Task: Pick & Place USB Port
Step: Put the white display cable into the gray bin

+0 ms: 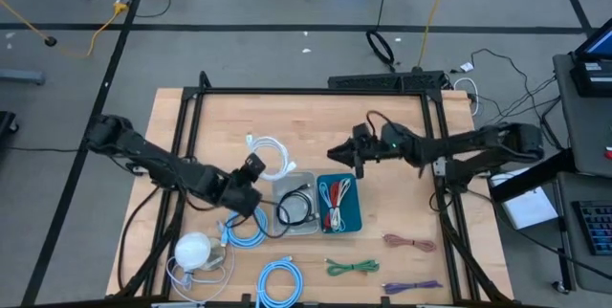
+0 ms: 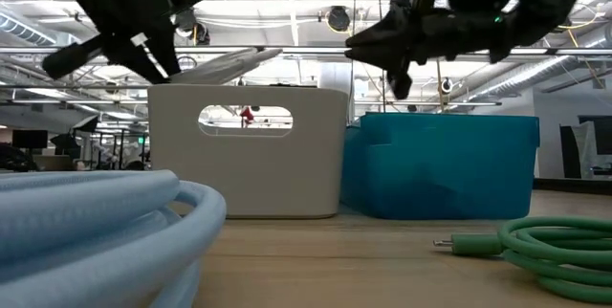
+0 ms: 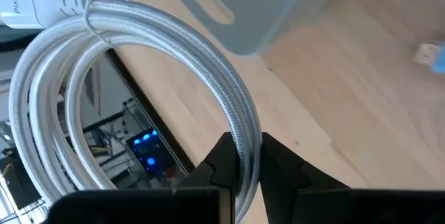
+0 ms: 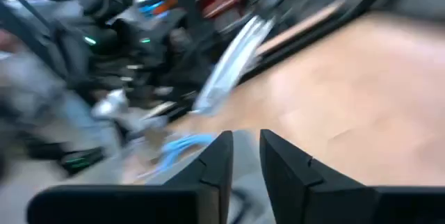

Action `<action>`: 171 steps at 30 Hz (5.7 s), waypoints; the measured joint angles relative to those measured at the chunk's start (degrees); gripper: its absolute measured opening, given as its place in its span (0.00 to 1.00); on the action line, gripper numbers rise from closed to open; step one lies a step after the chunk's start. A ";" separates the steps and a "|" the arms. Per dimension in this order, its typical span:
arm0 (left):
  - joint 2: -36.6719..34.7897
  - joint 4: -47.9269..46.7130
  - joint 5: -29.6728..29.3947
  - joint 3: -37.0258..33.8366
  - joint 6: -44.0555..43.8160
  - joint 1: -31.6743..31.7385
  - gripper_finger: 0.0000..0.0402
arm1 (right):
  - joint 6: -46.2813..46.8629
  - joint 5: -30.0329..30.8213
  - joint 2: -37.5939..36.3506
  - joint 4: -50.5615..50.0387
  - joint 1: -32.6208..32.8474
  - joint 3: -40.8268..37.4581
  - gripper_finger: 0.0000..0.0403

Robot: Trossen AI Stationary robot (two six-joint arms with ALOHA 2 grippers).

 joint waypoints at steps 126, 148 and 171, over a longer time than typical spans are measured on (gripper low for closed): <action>-25.19 54.80 -21.79 -21.44 -48.45 -10.54 0.34 | 1.74 66.21 15.67 29.88 38.27 10.19 0.07; -22.97 90.56 49.19 -31.71 -60.48 16.92 0.53 | -4.33 54.72 23.27 20.69 40.19 23.23 0.07; -19.60 76.23 75.41 -24.85 -57.05 29.87 0.58 | 2.42 46.63 23.23 13.29 35.37 23.15 0.07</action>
